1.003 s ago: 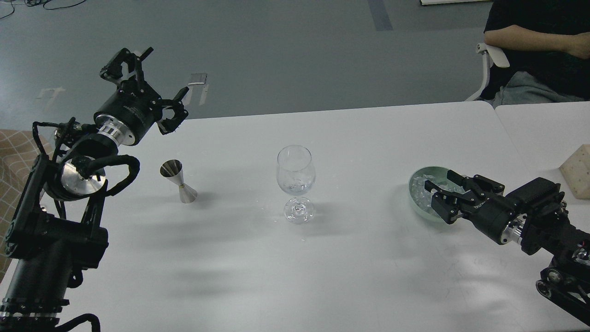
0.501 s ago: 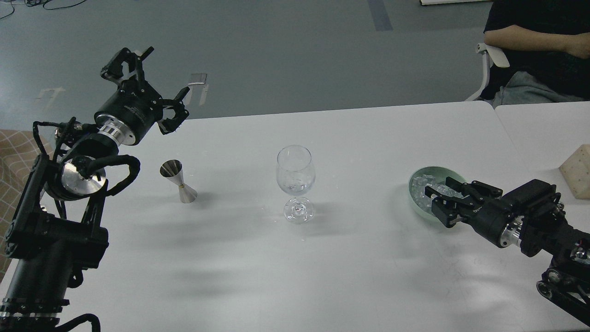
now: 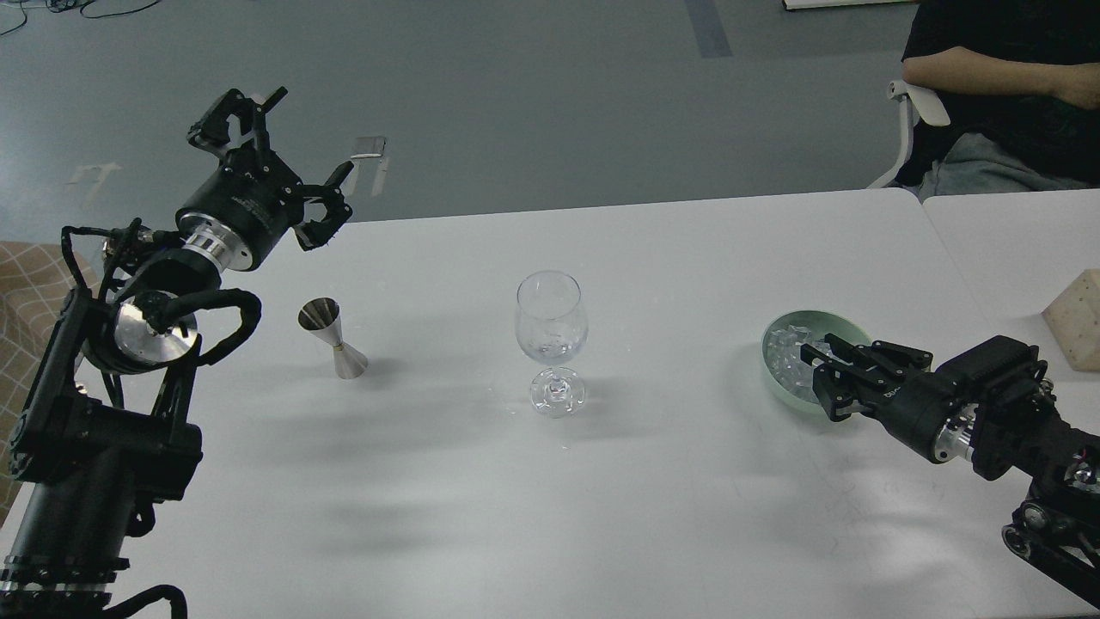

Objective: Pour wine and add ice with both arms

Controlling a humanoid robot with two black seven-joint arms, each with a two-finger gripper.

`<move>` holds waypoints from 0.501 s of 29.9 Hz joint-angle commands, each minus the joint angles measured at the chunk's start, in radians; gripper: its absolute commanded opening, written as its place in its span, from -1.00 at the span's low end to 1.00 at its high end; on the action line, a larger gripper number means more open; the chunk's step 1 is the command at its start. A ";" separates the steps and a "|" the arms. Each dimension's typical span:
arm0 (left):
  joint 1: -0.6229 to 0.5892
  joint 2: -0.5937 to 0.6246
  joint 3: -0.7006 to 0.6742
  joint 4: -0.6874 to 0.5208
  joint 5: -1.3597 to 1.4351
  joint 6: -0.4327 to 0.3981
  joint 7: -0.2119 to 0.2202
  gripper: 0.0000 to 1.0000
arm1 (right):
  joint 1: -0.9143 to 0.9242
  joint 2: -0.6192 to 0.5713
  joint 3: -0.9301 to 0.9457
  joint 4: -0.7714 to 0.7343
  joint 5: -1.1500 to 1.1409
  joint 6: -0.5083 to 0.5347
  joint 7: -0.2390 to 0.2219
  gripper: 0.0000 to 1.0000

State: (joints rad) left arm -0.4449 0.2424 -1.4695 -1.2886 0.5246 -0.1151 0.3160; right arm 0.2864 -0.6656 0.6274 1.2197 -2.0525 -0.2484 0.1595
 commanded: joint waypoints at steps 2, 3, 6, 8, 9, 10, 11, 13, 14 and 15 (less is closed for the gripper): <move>0.000 0.000 0.000 0.000 0.000 0.000 0.000 0.95 | 0.005 -0.002 0.000 0.003 0.003 0.000 0.003 -1.00; 0.000 0.000 0.000 0.000 0.000 0.000 0.000 0.95 | 0.007 -0.002 0.000 0.003 0.002 0.000 0.003 -1.00; -0.001 0.002 0.000 0.000 0.000 0.000 0.000 0.95 | 0.010 -0.002 0.002 0.007 0.005 0.000 0.006 -1.00; -0.001 0.003 0.000 0.000 0.000 0.000 0.000 0.95 | 0.014 -0.006 0.003 0.015 0.006 0.000 0.008 -1.00; -0.001 0.003 0.000 0.000 0.000 0.000 0.000 0.95 | 0.016 -0.009 0.005 0.021 0.006 -0.002 0.008 -1.00; -0.001 0.003 0.000 0.000 0.000 0.000 0.000 0.95 | 0.017 -0.011 0.005 0.032 0.008 -0.002 0.008 -1.00; -0.003 0.003 0.000 0.000 0.000 0.000 0.000 0.95 | 0.030 -0.020 0.008 0.059 0.009 -0.002 0.009 -1.00; -0.005 0.003 0.000 0.000 0.000 0.000 0.000 0.95 | 0.080 -0.064 0.008 0.107 0.014 0.001 0.009 -1.00; -0.006 0.003 0.000 0.000 0.000 0.000 0.000 0.95 | 0.115 -0.090 0.006 0.133 0.017 0.011 0.009 -1.00; -0.006 0.003 0.000 0.000 0.000 0.000 0.000 0.95 | 0.132 -0.100 0.006 0.145 0.017 0.023 0.009 -1.00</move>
State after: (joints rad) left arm -0.4491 0.2454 -1.4695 -1.2886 0.5246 -0.1151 0.3160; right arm 0.3524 -0.7171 0.6334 1.3104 -2.0401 -0.2467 0.1687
